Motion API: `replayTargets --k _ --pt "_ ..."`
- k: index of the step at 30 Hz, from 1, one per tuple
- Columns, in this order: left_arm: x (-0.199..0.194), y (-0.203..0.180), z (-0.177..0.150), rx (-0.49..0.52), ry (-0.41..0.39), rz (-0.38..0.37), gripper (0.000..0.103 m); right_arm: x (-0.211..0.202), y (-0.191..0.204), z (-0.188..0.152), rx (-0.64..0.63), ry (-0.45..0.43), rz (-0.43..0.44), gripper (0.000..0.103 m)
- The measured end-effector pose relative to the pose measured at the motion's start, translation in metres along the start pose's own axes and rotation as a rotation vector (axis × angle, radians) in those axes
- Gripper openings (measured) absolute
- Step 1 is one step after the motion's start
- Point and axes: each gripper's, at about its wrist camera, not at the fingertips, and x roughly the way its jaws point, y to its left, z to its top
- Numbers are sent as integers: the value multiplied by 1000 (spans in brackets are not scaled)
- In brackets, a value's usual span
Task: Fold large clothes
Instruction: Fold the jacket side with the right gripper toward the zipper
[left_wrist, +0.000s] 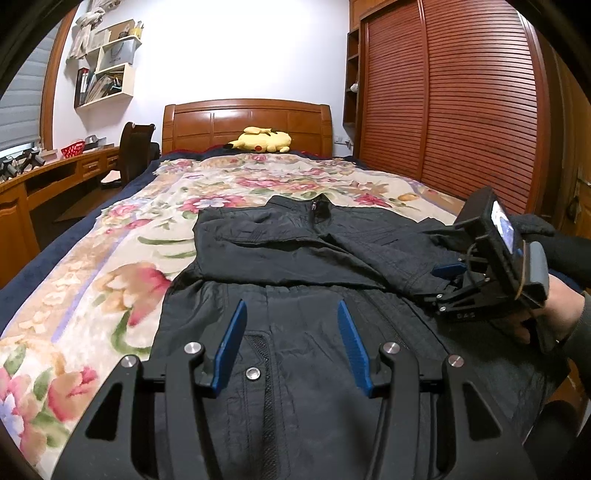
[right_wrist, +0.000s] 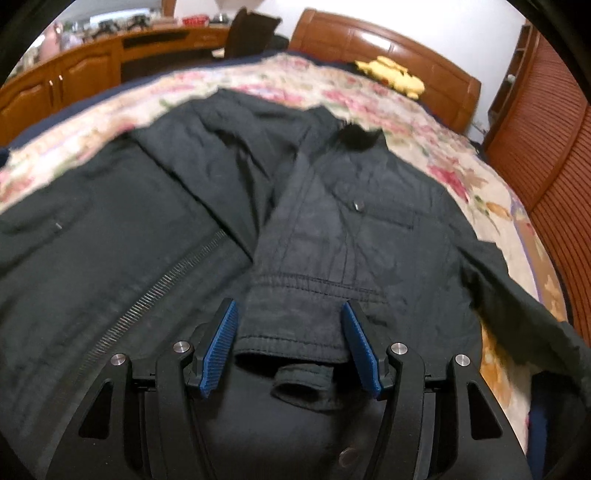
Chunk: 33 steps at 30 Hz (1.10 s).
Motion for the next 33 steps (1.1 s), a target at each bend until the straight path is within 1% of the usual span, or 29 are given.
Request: replayTargets --k 3,4,5,6,7,8,10,13,15,16,17,18,20,21,22,23,24,25,26,27,29,30,32,33 --pt "0 0 0 1 1 0 50 7 -3 -1 -16 24 -4 60" --pt "0 0 0 1 1 0 50 7 -5 -1 -13 24 11 57" --pt "0 0 0 2 3 -1 50 5 -8 0 -7 20 32 42" --pt "0 0 -1 2 4 -1 50 2 -11 1 5 14 63 33" --pt "0 -1 -1 4 5 -1 50 -3 -17 3 22 -2 84 19" --pt "0 -1 -1 5 6 0 50 -7 -22 6 37 -16 89 14" --pt "0 -1 -1 5 9 -3 50 -15 -37 12 92 -45 105 10" --pt "2 -2 -1 7 16 -13 50 -22 -68 19 196 -73 104 9" --pt "4 -3 -1 10 21 -16 50 -21 -89 23 251 -74 65 9" --pt "5 -3 -1 9 24 -16 50 -18 -101 24 282 -68 28 9" --pt "7 -3 -1 7 28 -17 50 -16 -109 24 303 -59 -2 9" --pt "8 -3 -1 5 31 -17 50 -13 -117 24 323 -53 -41 13" --pt "10 -3 -1 1 37 -19 50 -10 -128 24 342 -49 -123 26" --pt "10 -4 -1 1 39 -20 50 -10 -132 23 347 -54 -150 27" --pt "10 -5 -1 2 40 -20 50 -11 -135 21 351 -61 -149 30" --pt "11 -6 -1 3 43 -22 50 -12 -136 19 355 -71 -140 39" --pt "11 -7 -1 4 44 -23 50 -13 -137 17 356 -81 -130 46" --pt "11 -8 -1 4 46 -25 50 -14 -137 17 352 -92 -120 56" --pt "12 -9 -1 3 49 -30 50 -15 -135 16 343 -98 -118 61" --pt "13 -10 0 2 51 -34 50 -12 -133 15 331 -94 -115 62" --pt "15 -12 0 3 56 -47 50 -2 -131 16 310 -60 -105 64" --pt "16 -14 0 2 58 -54 50 6 -132 15 301 -37 -119 64" --pt "18 -16 0 4 62 -67 50 20 -136 14 307 0 -139 64" --pt "19 -18 1 7 61 -69 50 28 -140 12 326 18 -134 64"
